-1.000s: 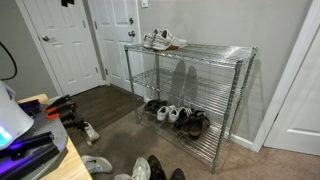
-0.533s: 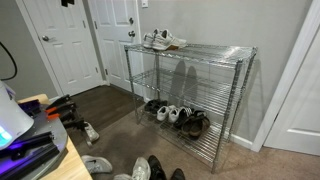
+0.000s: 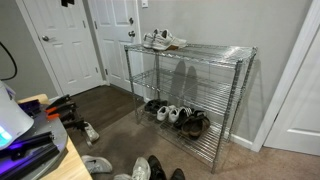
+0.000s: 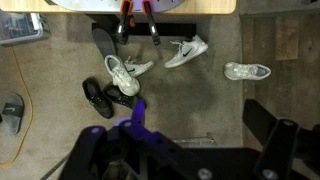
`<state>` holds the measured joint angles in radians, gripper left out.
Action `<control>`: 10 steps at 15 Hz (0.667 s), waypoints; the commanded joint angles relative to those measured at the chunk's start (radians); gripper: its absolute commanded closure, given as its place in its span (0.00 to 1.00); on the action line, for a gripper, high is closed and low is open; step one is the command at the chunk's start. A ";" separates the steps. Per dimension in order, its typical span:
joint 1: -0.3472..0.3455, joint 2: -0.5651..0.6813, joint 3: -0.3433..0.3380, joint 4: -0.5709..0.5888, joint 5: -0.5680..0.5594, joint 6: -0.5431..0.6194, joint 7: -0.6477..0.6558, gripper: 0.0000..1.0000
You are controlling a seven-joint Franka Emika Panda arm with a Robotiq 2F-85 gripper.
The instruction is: Move the white shoes to the right
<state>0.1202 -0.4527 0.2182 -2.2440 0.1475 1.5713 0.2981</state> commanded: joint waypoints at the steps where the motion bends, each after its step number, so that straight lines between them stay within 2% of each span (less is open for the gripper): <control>1: 0.001 0.001 -0.001 0.002 -0.001 -0.002 0.001 0.00; 5: -0.001 0.033 0.013 0.012 -0.005 0.008 0.030 0.00; 10: -0.012 0.200 0.083 0.078 -0.030 0.205 0.239 0.00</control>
<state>0.1196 -0.3735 0.2625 -2.2328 0.1421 1.6897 0.4207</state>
